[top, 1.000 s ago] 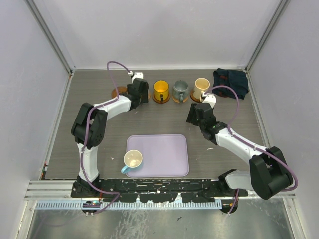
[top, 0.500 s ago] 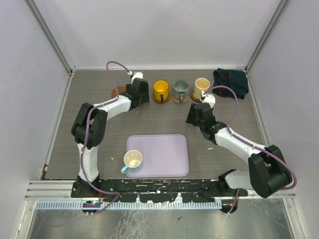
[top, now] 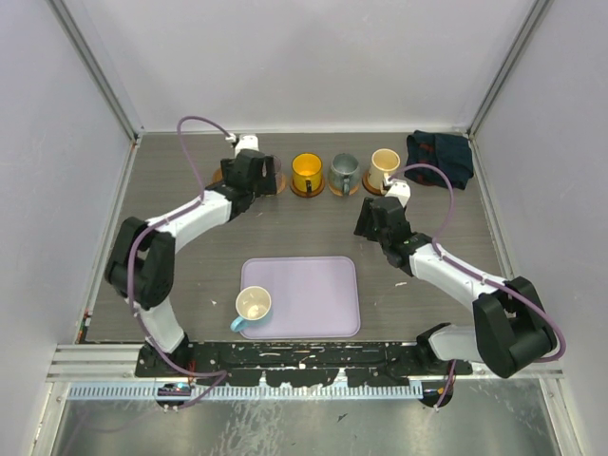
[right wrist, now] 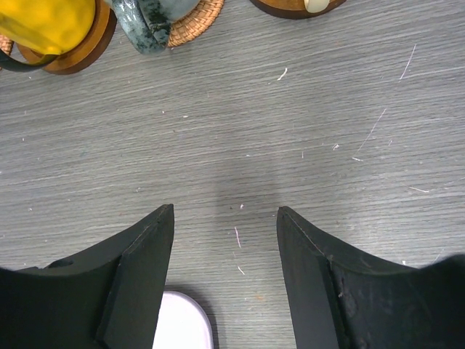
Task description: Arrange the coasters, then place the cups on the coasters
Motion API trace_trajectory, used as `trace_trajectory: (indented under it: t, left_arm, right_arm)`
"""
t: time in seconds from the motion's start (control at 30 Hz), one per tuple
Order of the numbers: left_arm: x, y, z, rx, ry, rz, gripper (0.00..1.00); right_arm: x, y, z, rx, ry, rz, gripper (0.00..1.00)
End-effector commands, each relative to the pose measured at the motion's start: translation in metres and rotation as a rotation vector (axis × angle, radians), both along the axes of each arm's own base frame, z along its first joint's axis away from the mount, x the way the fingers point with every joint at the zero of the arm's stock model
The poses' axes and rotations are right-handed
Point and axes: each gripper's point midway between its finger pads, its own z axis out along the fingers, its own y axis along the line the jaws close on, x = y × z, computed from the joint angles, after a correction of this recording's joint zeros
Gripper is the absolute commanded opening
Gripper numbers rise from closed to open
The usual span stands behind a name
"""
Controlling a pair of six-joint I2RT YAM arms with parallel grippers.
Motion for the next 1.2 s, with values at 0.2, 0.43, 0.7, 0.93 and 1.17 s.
trace_trajectory:
  t: [0.2,0.43,0.7,0.93,1.17]
  left_arm:
    - [-0.08,0.031,0.031,-0.012,-0.014,-0.07,0.91]
    - [-0.169,0.032,0.016,-0.041,0.077,-0.224,0.92]
    - [-0.243,0.03,0.042,-0.206,0.052,-0.371,0.94]
    - [-0.291,0.032,0.039,-0.285,0.195,-0.425,0.95]
    - [-0.338,0.025,0.033,-0.34,0.343,-0.512,0.94]
  right_arm:
    - [0.008,-0.003,0.021,0.016,-0.073,-0.024,0.63]
    - [0.013,0.006,0.014,0.046,-0.05,-0.007,0.63]
    - [0.018,0.014,0.009,0.056,-0.033,0.015,0.63]
    - [0.02,0.023,0.009,0.092,-0.026,0.042,0.63]
    - [0.02,0.021,0.013,0.084,-0.036,0.04,0.64]
